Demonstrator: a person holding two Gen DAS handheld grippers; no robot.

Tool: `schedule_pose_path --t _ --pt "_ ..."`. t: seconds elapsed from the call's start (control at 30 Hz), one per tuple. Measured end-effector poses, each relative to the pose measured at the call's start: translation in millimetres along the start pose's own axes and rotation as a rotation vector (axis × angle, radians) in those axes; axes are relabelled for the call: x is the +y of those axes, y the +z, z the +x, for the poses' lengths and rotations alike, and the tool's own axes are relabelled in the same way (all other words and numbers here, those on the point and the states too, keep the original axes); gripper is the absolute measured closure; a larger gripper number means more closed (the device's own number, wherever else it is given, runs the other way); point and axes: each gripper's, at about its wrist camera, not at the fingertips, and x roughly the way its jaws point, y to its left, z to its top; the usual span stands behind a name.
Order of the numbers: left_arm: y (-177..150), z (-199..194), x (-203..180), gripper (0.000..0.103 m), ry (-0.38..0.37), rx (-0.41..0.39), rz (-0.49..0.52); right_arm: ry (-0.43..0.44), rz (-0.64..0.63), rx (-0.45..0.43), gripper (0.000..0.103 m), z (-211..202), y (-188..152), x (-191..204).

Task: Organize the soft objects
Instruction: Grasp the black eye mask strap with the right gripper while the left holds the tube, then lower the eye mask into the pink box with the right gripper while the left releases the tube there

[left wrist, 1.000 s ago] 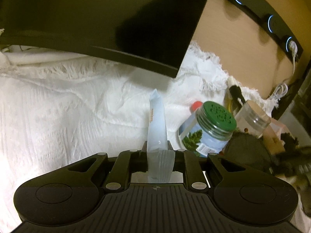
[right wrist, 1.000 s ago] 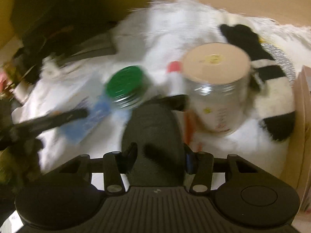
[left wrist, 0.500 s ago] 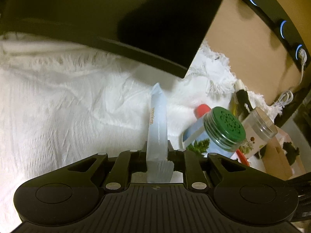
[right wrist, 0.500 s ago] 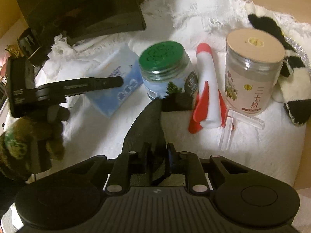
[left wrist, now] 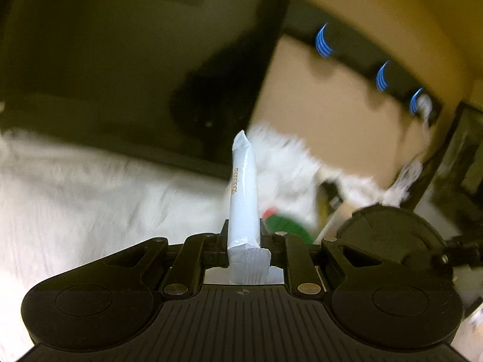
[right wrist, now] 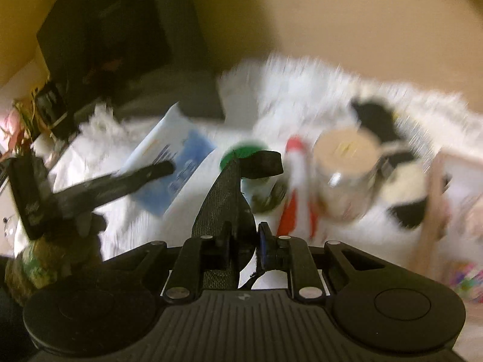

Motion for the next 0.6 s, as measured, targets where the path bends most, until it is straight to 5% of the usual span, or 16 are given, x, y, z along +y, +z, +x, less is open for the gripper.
schedule_pose_path --t 0.23,0.43,0.6 --pt "44.7 -2.8 -84.0 0.086 -0.211 -0.083 0.046 -0.209 -0.058 -0.233 0.086 -105.6 40.0 -33.9" --pt "50.0 40.2 -171.9 0.086 -0.41 -0.015 0.049 -0.43 0.016 -0.337 0.086 -169.5 43.5 -90.7" --pt "28.3 98.6 -226.9 0.086 -0.524 0.062 -0.057 -0.508 0.067 -0.35 0.086 -192.3 42.7 -129.1"
